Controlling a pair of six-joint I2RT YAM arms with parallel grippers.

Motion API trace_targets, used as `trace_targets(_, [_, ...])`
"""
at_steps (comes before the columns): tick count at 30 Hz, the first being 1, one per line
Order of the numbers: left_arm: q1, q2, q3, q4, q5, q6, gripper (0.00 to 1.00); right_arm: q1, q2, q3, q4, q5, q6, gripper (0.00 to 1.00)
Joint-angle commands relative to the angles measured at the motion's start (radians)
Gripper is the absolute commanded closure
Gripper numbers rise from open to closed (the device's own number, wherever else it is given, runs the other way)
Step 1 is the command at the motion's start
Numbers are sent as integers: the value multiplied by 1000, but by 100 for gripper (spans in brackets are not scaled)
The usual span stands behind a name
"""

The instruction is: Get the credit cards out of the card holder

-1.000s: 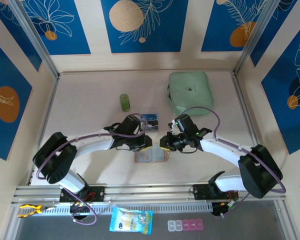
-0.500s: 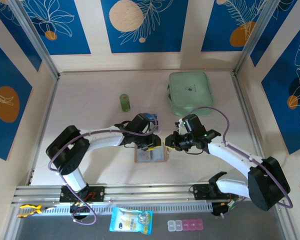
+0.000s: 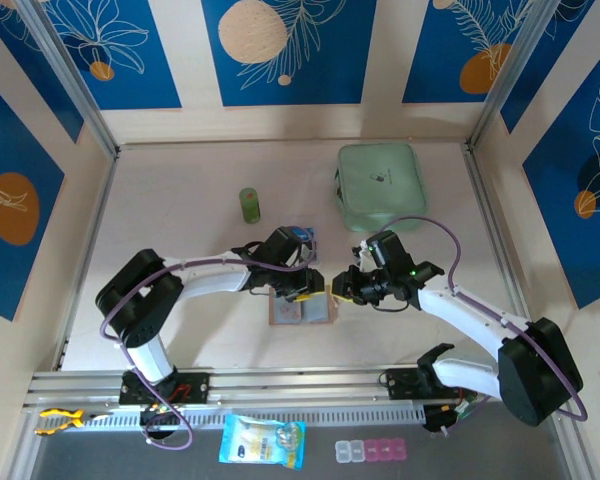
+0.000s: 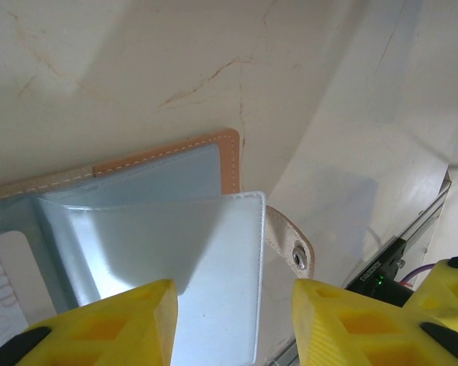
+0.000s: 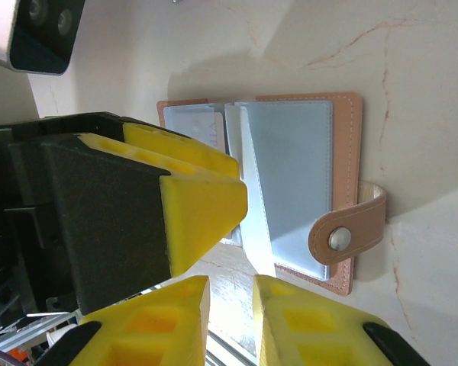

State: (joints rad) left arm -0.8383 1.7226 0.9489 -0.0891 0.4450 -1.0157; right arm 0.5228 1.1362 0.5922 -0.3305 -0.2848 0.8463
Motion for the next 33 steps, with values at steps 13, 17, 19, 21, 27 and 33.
trace_targets(13, [30, -92, -43, 11, -7, 27, 53, 33, 54, 29, 10, -19, 8, 76])
trace_targets(17, [52, -139, -80, -6, -21, 36, 56, 56, 92, 41, 38, -23, 16, 76])
trace_targets(19, [67, -166, -105, -21, -32, 42, 58, 72, 118, 55, 49, -25, 20, 77])
trace_targets(21, [83, -202, -135, -36, -41, 49, 62, 91, 147, 70, 60, -24, 22, 78])
trace_targets(27, [127, -299, -234, -63, -58, 55, 71, 144, 240, 127, 90, -19, 26, 79])
trace_targets(33, [163, -338, -327, -40, -49, 50, 81, 183, 322, 177, 114, -13, 32, 80])
